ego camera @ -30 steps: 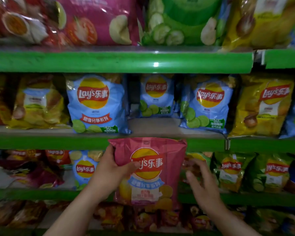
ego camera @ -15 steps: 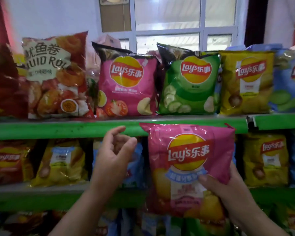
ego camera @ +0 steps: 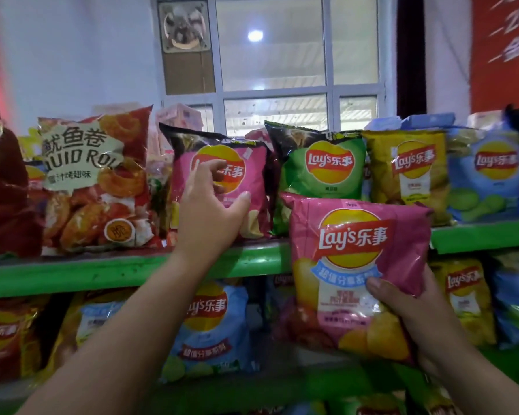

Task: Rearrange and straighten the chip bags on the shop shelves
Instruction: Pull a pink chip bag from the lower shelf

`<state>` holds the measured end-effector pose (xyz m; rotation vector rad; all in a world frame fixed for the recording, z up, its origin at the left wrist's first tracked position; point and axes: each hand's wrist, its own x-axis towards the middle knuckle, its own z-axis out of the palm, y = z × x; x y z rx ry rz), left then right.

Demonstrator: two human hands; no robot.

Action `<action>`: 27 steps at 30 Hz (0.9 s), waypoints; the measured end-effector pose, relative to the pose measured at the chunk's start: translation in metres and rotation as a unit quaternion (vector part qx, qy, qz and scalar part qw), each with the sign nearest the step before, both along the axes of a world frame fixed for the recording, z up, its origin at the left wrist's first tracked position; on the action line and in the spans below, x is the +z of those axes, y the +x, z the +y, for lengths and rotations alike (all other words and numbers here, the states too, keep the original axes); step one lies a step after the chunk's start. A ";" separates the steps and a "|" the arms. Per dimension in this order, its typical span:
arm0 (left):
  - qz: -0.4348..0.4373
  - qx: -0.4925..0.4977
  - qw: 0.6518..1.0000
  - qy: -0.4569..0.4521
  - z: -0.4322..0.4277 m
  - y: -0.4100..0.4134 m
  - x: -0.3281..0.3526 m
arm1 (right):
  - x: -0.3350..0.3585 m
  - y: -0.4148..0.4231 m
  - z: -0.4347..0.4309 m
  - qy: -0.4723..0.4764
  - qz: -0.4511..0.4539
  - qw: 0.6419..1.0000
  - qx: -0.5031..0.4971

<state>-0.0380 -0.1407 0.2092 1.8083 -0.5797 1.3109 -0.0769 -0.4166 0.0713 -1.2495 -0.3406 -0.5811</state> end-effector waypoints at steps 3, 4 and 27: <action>0.103 -0.118 0.988 0.017 -0.026 0.010 0.005 | 0.004 0.001 -0.010 0.007 0.001 1.000 -0.022; 0.136 -0.142 0.980 0.032 -0.037 0.014 0.009 | 0.005 0.000 -0.016 0.013 0.001 0.999 -0.031; 0.017 -0.019 0.999 -0.020 -0.125 0.044 0.053 | -0.004 -0.040 -0.104 0.019 0.017 0.990 -0.135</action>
